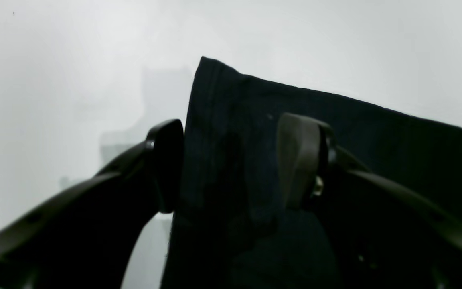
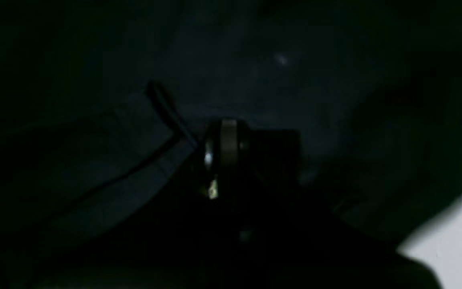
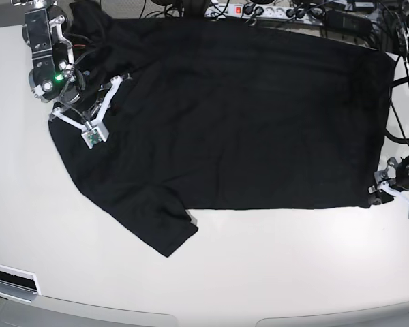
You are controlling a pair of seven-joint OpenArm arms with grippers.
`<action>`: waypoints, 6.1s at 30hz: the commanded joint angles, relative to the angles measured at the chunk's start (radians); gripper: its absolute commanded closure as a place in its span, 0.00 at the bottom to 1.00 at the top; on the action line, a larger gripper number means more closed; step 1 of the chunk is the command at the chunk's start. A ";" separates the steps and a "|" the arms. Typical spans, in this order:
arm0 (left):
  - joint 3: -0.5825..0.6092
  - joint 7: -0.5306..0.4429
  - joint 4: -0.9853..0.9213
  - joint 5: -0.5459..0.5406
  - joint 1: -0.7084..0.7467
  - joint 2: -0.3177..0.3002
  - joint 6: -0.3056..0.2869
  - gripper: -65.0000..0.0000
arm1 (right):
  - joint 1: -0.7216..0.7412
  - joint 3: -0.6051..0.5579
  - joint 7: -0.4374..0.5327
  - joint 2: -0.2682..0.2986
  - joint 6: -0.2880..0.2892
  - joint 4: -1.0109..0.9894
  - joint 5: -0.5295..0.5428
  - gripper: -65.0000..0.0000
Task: Layout the t-shirt on the table in an organized manner, then fold the t-shirt properly
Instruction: 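Release and move the right gripper to the opposite edge near the sleeve, then grasp the corners of the shirt's opposite edge with both grippers, then lift the grasped edge and fold it over toward the arms with both grippers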
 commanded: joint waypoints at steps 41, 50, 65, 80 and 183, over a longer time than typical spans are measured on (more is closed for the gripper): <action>0.077 -0.312 -0.282 0.129 -0.069 0.191 -0.003 0.42 | -0.079 0.005 -0.256 0.028 -0.064 0.028 -0.084 0.72; 0.216 -0.326 -0.282 0.163 -0.109 0.206 0.042 0.42 | -0.081 0.005 -0.293 0.028 -0.067 0.082 -0.085 0.72; 0.217 -0.262 -0.245 0.161 -0.122 0.204 0.125 1.00 | -0.013 0.005 -0.179 0.032 -0.081 0.121 -0.053 0.72; 0.217 -0.176 -0.219 0.161 -0.122 0.121 0.098 1.00 | 0.355 0.331 -0.130 0.094 0.056 -0.016 0.245 0.55; 0.217 0.582 -0.142 -0.762 -0.059 -0.207 -0.380 1.00 | 0.248 0.366 -0.238 0.243 0.333 0.053 0.415 1.00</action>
